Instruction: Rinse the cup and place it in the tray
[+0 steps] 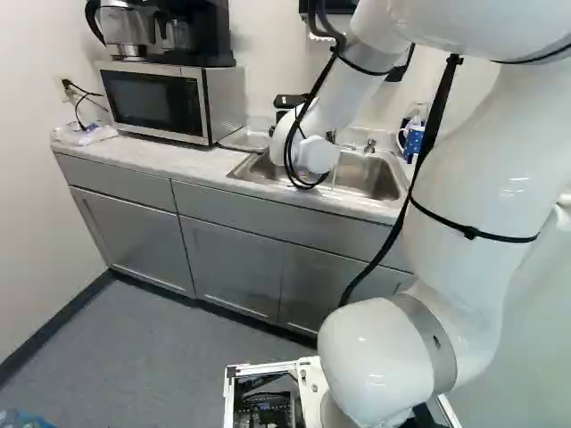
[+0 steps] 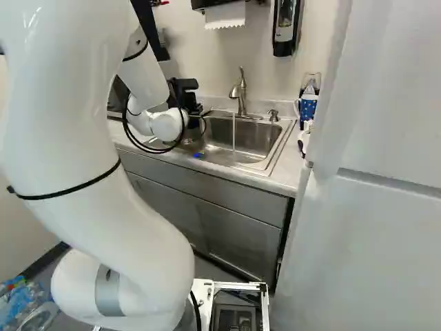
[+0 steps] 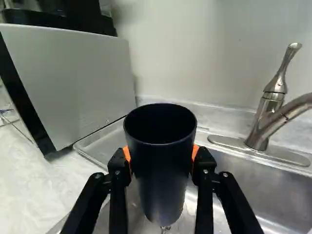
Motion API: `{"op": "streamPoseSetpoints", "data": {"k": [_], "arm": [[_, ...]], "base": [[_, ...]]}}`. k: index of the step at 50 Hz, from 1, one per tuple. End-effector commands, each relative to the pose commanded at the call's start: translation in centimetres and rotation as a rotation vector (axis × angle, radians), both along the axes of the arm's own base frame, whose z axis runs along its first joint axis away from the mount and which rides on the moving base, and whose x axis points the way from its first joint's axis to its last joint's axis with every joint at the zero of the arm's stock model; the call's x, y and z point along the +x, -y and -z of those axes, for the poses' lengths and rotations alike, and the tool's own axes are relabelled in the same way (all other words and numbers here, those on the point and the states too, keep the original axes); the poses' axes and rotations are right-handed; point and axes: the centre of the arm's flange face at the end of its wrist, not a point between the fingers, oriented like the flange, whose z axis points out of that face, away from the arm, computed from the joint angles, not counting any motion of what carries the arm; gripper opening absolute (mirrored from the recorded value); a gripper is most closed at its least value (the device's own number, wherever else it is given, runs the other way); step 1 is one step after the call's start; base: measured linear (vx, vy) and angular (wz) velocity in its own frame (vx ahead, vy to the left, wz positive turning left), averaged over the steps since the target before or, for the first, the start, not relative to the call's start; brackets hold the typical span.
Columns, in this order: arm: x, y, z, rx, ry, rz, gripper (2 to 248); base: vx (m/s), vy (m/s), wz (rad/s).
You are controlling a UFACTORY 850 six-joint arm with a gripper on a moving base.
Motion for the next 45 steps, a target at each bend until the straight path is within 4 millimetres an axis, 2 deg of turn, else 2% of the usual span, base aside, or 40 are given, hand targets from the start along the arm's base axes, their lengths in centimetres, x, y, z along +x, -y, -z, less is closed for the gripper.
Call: {"op": "streamPoseSetpoints", "data": {"k": [27, 45], "arm": [[-0.1, 4.0, 0.0, 0.0, -0.001, 0.08, 125], [-1.0, 6.6, 1.6, -0.001, -0.036, 0.134, 125]], "base": [[0.0, 0.0, 0.0], [0.0, 0.0, 0.0]]}}
